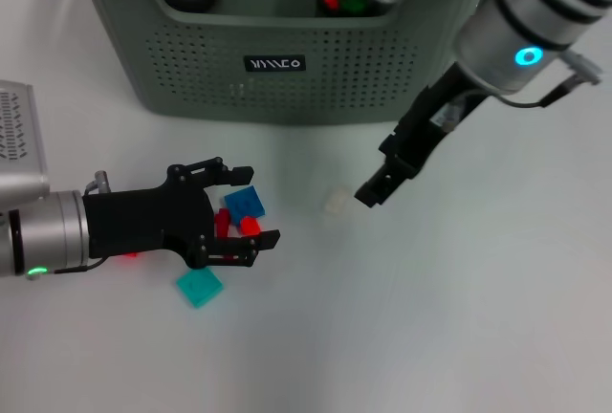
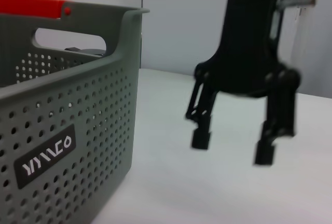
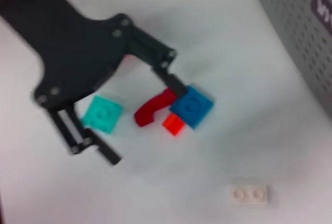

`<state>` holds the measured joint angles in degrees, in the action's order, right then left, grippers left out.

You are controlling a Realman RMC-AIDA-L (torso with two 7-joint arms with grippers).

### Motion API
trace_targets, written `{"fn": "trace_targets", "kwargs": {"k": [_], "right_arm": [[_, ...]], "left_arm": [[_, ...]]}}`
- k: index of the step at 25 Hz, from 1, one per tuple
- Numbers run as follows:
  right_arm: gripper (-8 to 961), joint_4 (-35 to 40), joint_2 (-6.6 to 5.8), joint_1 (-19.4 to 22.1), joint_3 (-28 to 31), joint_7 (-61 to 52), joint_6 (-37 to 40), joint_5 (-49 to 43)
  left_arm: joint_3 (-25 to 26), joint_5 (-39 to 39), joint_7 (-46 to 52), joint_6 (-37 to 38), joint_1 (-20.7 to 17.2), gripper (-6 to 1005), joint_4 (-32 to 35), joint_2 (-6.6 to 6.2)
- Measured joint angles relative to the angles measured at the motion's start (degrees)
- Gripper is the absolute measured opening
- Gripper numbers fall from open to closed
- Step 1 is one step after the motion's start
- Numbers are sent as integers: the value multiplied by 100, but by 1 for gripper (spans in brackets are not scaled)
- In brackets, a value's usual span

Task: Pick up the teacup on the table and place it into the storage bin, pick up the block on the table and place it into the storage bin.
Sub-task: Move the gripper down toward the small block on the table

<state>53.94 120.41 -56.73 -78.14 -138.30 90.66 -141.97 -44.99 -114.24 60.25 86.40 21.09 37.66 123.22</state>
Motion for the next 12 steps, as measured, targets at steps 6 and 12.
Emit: {"fn": "trace_targets", "kwargs": {"k": [6,12], "right_arm": [[809,-940,52,-340,-628,-178,-1059,132],[802,-1324,64,-458,-1543,-343,-1795,570]], "left_arm": [[-1,-4,-17,0,0,887,-16,3],[-1,-4,-17,-1,0,888,-16,4]]}}
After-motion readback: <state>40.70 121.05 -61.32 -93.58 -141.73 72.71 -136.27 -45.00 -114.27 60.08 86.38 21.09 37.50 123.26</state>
